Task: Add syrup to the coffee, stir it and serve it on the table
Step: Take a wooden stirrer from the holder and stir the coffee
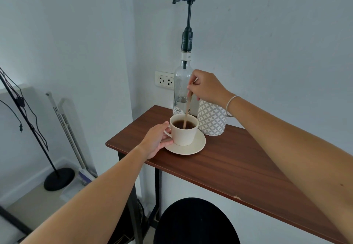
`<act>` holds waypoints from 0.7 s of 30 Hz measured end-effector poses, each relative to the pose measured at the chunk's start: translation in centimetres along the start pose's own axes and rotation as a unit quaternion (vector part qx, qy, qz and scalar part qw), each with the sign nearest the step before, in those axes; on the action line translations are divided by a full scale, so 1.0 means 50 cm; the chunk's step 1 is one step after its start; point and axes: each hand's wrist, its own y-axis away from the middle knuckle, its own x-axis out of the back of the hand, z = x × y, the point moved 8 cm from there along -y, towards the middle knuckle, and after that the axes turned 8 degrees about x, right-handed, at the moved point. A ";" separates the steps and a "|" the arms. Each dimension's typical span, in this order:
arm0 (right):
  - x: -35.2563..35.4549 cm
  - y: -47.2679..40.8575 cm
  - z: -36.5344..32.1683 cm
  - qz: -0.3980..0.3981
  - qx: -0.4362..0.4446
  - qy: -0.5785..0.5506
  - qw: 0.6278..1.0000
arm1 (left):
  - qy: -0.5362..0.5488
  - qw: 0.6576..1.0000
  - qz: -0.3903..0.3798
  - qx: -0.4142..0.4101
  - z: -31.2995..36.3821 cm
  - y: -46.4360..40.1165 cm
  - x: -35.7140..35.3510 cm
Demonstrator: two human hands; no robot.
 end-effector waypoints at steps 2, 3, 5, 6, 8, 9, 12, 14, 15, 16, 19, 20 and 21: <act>-0.004 0.000 -0.002 0.008 0.000 -0.040 0.999 | -0.002 1.000 -0.002 0.000 0.000 0.000 -0.001; -0.004 -0.001 -0.001 0.014 0.003 -0.036 0.999 | -0.003 1.000 -0.001 0.001 0.000 0.000 -0.001; -0.004 -0.003 0.003 0.021 0.009 0.017 1.000 | -0.002 1.000 -0.002 0.000 -0.001 0.001 -0.001; -0.005 -0.005 0.006 0.014 0.010 0.060 0.998 | -0.001 1.000 -0.001 0.000 0.000 0.000 -0.001; -0.006 -0.006 0.009 -0.007 0.007 0.120 0.993 | 0.001 1.000 0.003 0.001 -0.001 0.000 0.000; -0.007 -0.007 0.009 -0.015 0.003 0.113 0.993 | 0.002 1.000 0.005 0.002 -0.001 0.000 0.001; -0.012 -0.005 -0.001 -0.014 0.000 0.022 1.000 | 0.005 1.000 0.004 0.003 -0.001 0.000 0.001; -0.011 -0.005 -0.006 -0.001 0.005 0.001 1.000 | 0.004 1.000 0.003 0.005 -0.001 0.002 0.000; -0.010 -0.006 -0.005 0.005 0.007 0.015 1.000 | 0.004 1.000 0.001 0.004 -0.001 0.002 0.000; -0.010 -0.005 -0.005 0.005 0.009 0.047 0.999 | 0.005 1.000 0.000 0.004 -0.001 0.002 -0.001; -0.012 -0.008 -0.001 -0.020 0.009 0.150 0.988 | 0.002 1.000 -0.002 0.003 -0.001 0.003 -0.001; -0.013 -0.008 0.000 -0.026 0.003 0.144 0.989 | 0.003 1.000 -0.002 0.002 -0.001 0.003 -0.002; -0.015 -0.008 0.000 -0.029 -0.002 0.117 0.993 | 0.004 1.000 -0.003 0.002 -0.001 0.004 -0.002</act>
